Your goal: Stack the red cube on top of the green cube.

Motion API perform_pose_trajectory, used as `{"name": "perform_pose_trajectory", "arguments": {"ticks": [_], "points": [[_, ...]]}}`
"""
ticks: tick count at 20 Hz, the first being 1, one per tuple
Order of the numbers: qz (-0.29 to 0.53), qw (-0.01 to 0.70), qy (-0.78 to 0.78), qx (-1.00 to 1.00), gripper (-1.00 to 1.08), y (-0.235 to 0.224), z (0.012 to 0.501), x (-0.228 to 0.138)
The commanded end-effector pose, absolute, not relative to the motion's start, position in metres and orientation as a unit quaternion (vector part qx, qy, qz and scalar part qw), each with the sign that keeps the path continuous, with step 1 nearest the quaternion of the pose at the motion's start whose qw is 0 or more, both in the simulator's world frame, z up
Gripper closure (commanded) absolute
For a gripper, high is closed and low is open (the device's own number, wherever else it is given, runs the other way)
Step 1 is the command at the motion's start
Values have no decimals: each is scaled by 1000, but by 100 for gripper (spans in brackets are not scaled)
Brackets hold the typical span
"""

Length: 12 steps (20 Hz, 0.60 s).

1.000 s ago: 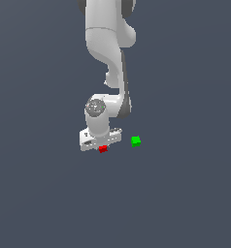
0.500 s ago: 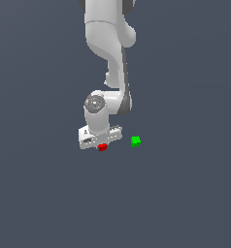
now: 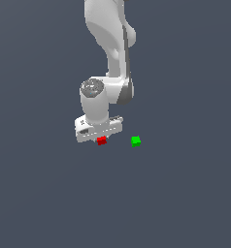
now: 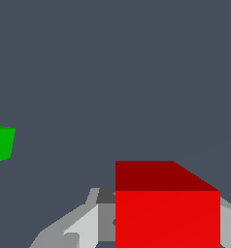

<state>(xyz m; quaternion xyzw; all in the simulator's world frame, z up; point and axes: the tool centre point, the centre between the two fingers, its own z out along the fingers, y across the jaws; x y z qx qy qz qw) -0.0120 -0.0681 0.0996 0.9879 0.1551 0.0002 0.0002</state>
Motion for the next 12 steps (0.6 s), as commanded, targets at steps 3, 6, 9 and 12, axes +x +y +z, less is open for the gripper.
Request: {"name": "perform_pose_trajectory", "arguments": {"ticks": [3,6,9,12], "points": [[0,0,155,988,108,-68,117,-12],[0,0,155,988,108,-68,120,-11],[0,0,155,988,108,-66,118,-12],[0,0,155,988,108,-58,115,-13]]}}
